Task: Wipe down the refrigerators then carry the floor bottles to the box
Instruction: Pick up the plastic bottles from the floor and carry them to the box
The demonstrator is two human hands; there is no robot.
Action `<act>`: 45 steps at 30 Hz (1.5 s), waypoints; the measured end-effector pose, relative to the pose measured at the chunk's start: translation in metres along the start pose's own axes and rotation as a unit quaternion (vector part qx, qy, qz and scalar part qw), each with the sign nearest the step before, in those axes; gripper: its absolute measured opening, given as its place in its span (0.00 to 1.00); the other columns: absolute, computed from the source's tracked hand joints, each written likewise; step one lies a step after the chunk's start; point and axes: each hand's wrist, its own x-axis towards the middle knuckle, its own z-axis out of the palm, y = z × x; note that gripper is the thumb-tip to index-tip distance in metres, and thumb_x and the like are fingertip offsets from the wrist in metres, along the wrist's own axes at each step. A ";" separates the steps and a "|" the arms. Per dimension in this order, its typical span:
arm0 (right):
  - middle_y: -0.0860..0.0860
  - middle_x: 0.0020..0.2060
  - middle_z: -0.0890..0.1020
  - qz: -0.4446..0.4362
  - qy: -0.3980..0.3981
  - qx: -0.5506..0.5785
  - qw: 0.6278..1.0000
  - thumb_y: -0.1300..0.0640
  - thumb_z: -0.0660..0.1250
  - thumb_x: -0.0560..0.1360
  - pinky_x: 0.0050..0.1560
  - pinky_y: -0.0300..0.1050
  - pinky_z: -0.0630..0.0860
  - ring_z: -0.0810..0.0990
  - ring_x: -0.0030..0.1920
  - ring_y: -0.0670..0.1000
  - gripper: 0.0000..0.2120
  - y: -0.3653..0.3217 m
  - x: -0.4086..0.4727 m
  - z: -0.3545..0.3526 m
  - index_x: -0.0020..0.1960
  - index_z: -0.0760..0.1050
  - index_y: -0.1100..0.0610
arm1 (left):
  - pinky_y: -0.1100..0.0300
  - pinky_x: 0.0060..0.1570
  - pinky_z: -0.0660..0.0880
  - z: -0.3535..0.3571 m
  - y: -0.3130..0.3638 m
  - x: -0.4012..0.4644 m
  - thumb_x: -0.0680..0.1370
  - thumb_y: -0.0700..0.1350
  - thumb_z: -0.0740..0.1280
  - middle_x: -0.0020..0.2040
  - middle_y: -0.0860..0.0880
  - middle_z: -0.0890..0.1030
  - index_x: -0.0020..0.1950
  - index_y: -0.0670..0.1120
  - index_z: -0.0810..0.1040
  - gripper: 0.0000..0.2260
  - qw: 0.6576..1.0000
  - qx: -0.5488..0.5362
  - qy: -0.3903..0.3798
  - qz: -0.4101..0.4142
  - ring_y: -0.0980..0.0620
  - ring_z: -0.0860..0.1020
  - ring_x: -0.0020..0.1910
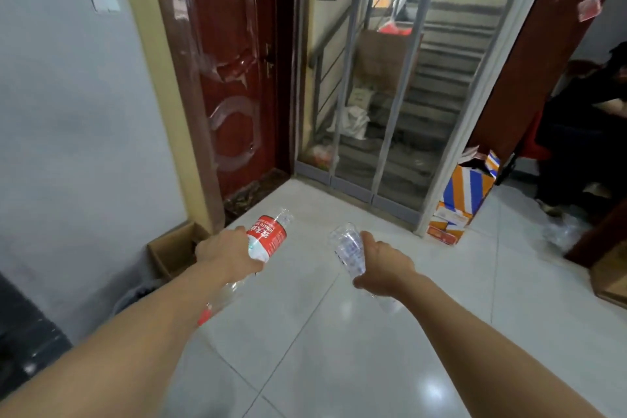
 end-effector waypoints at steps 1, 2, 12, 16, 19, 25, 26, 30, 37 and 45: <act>0.55 0.57 0.77 -0.014 0.001 -0.002 1.000 0.52 0.72 0.69 0.51 0.51 0.79 0.78 0.52 0.56 0.38 -0.001 0.019 -0.003 0.71 0.54 0.52 | 0.54 0.55 0.75 -0.003 0.000 0.012 0.68 0.61 0.71 0.59 0.47 0.76 0.65 0.48 0.68 0.31 1.000 0.003 0.002 -0.009 0.49 0.76 0.56; 0.55 0.57 0.77 -0.024 0.001 -0.004 1.000 0.51 0.72 0.69 0.51 0.51 0.79 0.78 0.52 0.55 0.38 -0.003 0.032 -0.006 0.72 0.54 0.52 | 0.53 0.55 0.75 -0.005 0.001 0.020 0.68 0.61 0.71 0.59 0.47 0.76 0.65 0.48 0.68 0.31 1.000 0.005 0.000 -0.015 0.49 0.76 0.56; 0.55 0.60 0.75 -0.170 -0.035 -0.043 0.984 0.49 0.72 0.70 0.50 0.48 0.77 0.78 0.54 0.56 0.40 -0.005 0.266 -0.033 0.73 0.52 0.51 | 0.55 0.57 0.72 -0.007 0.031 0.162 0.72 0.57 0.69 0.61 0.47 0.76 0.66 0.47 0.68 0.27 0.980 -0.054 0.000 -0.192 0.47 0.76 0.58; 0.55 0.58 0.76 -0.212 -0.053 -0.057 0.974 0.50 0.72 0.69 0.47 0.47 0.73 0.78 0.55 0.57 0.38 -0.007 0.341 -0.043 0.71 0.54 0.52 | 0.53 0.59 0.73 -0.012 0.045 0.209 0.71 0.58 0.70 0.62 0.48 0.76 0.67 0.48 0.68 0.28 0.969 -0.087 -0.009 -0.231 0.47 0.76 0.59; 0.55 0.58 0.76 -0.234 -0.075 -0.062 0.967 0.49 0.72 0.68 0.47 0.47 0.72 0.77 0.55 0.57 0.38 -0.015 0.388 -0.040 0.70 0.54 0.52 | 0.51 0.59 0.73 -0.013 0.050 0.239 0.70 0.58 0.70 0.62 0.48 0.76 0.67 0.48 0.66 0.30 0.961 -0.099 -0.023 -0.256 0.48 0.76 0.59; 0.54 0.57 0.76 -0.278 -0.099 -0.066 0.953 0.49 0.71 0.68 0.47 0.46 0.70 0.77 0.56 0.56 0.39 -0.052 0.478 -0.029 0.71 0.54 0.52 | 0.51 0.61 0.73 -0.011 0.033 0.310 0.73 0.58 0.68 0.61 0.46 0.76 0.67 0.46 0.67 0.27 0.945 -0.086 -0.028 -0.313 0.47 0.76 0.59; 0.54 0.57 0.76 -0.288 -0.100 -0.068 0.950 0.49 0.71 0.67 0.46 0.45 0.70 0.77 0.55 0.56 0.38 -0.060 0.493 -0.027 0.71 0.55 0.52 | 0.51 0.61 0.72 -0.010 0.027 0.324 0.73 0.57 0.68 0.61 0.46 0.76 0.67 0.46 0.68 0.27 0.943 -0.093 -0.031 -0.318 0.47 0.75 0.60; 0.54 0.57 0.76 -0.318 -0.113 -0.077 0.938 0.49 0.72 0.67 0.47 0.46 0.70 0.77 0.55 0.57 0.38 -0.095 0.551 -0.021 0.70 0.55 0.52 | 0.52 0.60 0.73 -0.004 -0.001 0.386 0.73 0.56 0.68 0.61 0.46 0.76 0.67 0.46 0.68 0.26 0.930 -0.133 -0.033 -0.340 0.46 0.75 0.59; 0.54 0.59 0.75 -0.356 -0.153 -0.099 0.916 0.50 0.72 0.68 0.52 0.47 0.71 0.76 0.58 0.58 0.38 -0.149 0.645 -0.018 0.71 0.55 0.52 | 0.50 0.60 0.73 0.002 -0.039 0.471 0.72 0.60 0.69 0.62 0.47 0.76 0.69 0.48 0.65 0.31 0.905 -0.171 -0.039 -0.387 0.47 0.76 0.59; 0.54 0.58 0.77 -0.464 -0.198 -0.125 0.854 0.49 0.72 0.68 0.48 0.46 0.70 0.78 0.57 0.58 0.35 -0.239 0.735 0.000 0.68 0.57 0.53 | 0.57 0.51 0.75 0.012 -0.086 0.525 0.68 0.59 0.72 0.55 0.50 0.78 0.64 0.49 0.68 0.30 0.850 -0.189 -0.011 -0.491 0.50 0.77 0.52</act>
